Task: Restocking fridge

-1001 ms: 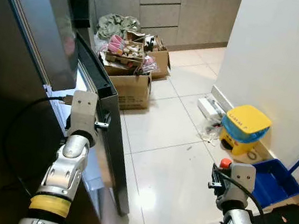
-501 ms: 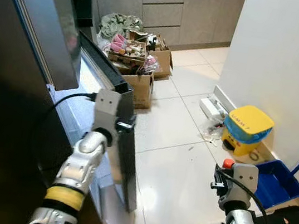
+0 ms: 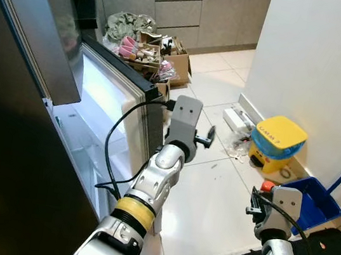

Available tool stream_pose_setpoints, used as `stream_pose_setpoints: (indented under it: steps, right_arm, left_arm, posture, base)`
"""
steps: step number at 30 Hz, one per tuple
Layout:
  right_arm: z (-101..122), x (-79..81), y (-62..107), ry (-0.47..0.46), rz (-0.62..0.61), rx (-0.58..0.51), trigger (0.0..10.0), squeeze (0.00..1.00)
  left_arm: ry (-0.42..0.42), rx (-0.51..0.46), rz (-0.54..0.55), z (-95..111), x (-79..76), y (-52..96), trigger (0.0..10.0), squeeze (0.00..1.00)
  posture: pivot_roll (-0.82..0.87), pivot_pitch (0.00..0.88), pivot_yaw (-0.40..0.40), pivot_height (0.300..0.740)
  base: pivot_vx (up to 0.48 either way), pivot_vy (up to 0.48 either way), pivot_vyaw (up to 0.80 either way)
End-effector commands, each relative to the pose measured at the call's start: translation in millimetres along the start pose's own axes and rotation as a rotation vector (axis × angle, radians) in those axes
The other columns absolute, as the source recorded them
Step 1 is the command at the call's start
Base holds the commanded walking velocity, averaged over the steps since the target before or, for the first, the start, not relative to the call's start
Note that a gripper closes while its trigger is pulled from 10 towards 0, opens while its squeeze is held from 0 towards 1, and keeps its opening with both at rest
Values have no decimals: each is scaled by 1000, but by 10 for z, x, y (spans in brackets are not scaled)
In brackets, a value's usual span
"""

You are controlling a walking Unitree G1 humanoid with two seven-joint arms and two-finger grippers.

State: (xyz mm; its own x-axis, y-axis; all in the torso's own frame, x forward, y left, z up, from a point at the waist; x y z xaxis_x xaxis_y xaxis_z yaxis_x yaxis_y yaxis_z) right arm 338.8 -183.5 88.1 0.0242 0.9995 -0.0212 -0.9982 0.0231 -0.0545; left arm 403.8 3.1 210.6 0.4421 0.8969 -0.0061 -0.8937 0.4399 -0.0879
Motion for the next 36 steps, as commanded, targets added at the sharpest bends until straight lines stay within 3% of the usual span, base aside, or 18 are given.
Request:
stream_pose_setpoints:
  steps: [1,3,5,7,8,11,12,13,14,15,16,20,23,26,30,31,36]
  right_arm:
    - [-3,42,17,-11,8,2,10000,0]
    - [-3,43,18,-11,8,2,10000,0]
    - [-9,47,20,-12,8,4,10000,0]
    - [-11,48,21,-12,8,5,10000,0]
    - [-6,45,24,-12,7,4,10000,0]
    - [-18,17,41,-12,2,8,10000,0]
    - [-18,17,41,-12,2,8,10000,0]
    - [-29,14,48,-12,2,11,10000,0]
    - [-50,14,59,-11,1,17,10000,0]
    - [-50,14,59,-11,1,17,10000,0]
    - [-59,14,61,-10,1,21,10000,0]
    - [-64,51,47,-11,7,25,10000,0]
    - [-61,60,42,-11,8,25,10000,0]
    - [-44,55,42,-12,8,22,10000,0]
    - [-48,35,59,-10,5,21,10000,0]
    - [-41,22,64,-8,2,20,10000,0]
    - [-18,13,67,-6,-3,14,10000,0]
  left_arm:
    - [64,-99,-172,322,-555,-73,10000,0]
    - [31,-100,-170,316,-490,-46,10000,0]
    - [-98,-92,-221,228,-339,126,10000,0]
    - [-132,-82,-243,187,-311,185,10000,0]
    - [-151,-67,-268,134,-237,304,10000,0]
    - [-226,29,-284,-106,136,757,10000,0]
    - [-226,29,-284,-106,136,757,10000,0]
    - [-250,70,-262,-184,280,899,10000,0]
    - [-281,135,-144,-292,609,1096,10000,0]
    - [-281,135,-144,-292,609,1096,10000,0]
    - [-274,156,-79,-325,744,1153,10000,0]
    - [-254,184,183,-437,1109,1170,10000,0]
    - [-249,188,219,-453,1141,1168,10000,0]
    - [-191,222,415,-564,1292,1122,10000,0]
    - [-190,221,487,-603,1301,1037,10000,0]
    - [-209,188,530,-574,1274,941,10000,0]
    - [-272,141,635,-500,1318,811,10000,0]
  posture:
    - [-103,140,81,740]
    - [-99,141,81,740]
    - [-99,141,81,740]
    - [-99,141,81,740]
    - [-92,152,87,740]
    - [-85,160,89,740]
    - [-85,160,89,740]
    - [-80,164,89,740]
    - [-72,166,87,740]
    - [-72,166,87,740]
    - [-64,168,85,740]
    - [-67,167,81,740]
    - [-67,167,81,740]
    - [-83,169,81,740]
    - [-90,171,81,740]
    - [-100,174,84,740]
    - [-121,184,92,740]
  base:
    - [0,0,0]
    - [0,0,0]
    - [0,0,0]
    - [0,0,0]
    - [0,0,0]
    - [0,0,0]
    - [0,0,0]
    - [0,0,0]
    - [0,0,0]
    - [0,0,0]
    - [0,0,0]
    - [0,0,0]
    - [0,0,0]
    - [0,0,0]
    - [0,0,0]
    - [0,0,0]
    - [0,0,0]
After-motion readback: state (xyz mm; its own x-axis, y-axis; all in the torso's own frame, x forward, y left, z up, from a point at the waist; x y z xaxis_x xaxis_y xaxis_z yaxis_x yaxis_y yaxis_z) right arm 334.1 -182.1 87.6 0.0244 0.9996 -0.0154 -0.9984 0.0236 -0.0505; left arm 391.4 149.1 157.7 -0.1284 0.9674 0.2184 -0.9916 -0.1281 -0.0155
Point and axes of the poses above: a point about 5 cm out from each wrist's last joint towards the gripper, its own y axis pointing back from the gripper into the wrist, its own z axis along the axis of the wrist's last joint, x = y × z, the point moved 4 cm from there along -y, pointing out of the wrist towards the gripper, and after that the axes turned 3 degrees about -y, right-handed, at the moved point
